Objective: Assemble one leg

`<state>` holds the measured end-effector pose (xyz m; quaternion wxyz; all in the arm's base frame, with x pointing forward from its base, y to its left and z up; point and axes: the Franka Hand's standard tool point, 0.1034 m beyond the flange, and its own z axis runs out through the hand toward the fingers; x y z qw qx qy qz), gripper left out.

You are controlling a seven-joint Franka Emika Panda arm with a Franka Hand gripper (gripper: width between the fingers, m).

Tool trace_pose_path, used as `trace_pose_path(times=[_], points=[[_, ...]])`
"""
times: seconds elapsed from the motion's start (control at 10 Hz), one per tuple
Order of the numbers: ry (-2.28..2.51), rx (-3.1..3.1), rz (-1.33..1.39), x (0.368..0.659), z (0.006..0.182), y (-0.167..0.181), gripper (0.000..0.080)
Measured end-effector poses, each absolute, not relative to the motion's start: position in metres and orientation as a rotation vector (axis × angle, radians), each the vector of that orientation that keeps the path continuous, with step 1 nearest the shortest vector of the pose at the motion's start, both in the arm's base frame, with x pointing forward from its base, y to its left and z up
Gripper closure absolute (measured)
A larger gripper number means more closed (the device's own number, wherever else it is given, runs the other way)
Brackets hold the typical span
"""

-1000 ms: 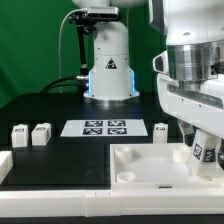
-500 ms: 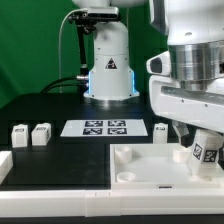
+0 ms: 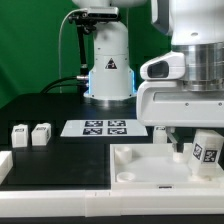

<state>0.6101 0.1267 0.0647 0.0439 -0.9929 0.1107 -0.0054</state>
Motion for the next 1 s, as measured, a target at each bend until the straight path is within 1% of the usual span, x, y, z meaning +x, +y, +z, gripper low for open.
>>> trace_pose_path(times=[0.1,0.2,0.4,0.5,0.6,0.7,0.8,1.0], points=[[0.190,-3.050,-0.022,0.6098,0.0642,0.1256,0.0150],[-0.072,-3.064,-0.034,0.6106,0.0642,0.1211,0.0150],[-0.141,-3.062,-0.037,0.6109,0.0642,0.1193,0.0150],[-0.139,-3.062,-0.037,0.6109,0.0642,0.1191,0.0246],[-0.139,-3.062,-0.037,0.6110,0.0642,0.1190,0.0427],[-0.139,-3.062,-0.037,0.6110,0.0642,0.1189,0.0427],[-0.136,-3.064,-0.037,0.6113,0.0641,0.1171,0.0531],[-0.063,-3.065,-0.035,0.6112,0.0641,0.1174,0.0531]])
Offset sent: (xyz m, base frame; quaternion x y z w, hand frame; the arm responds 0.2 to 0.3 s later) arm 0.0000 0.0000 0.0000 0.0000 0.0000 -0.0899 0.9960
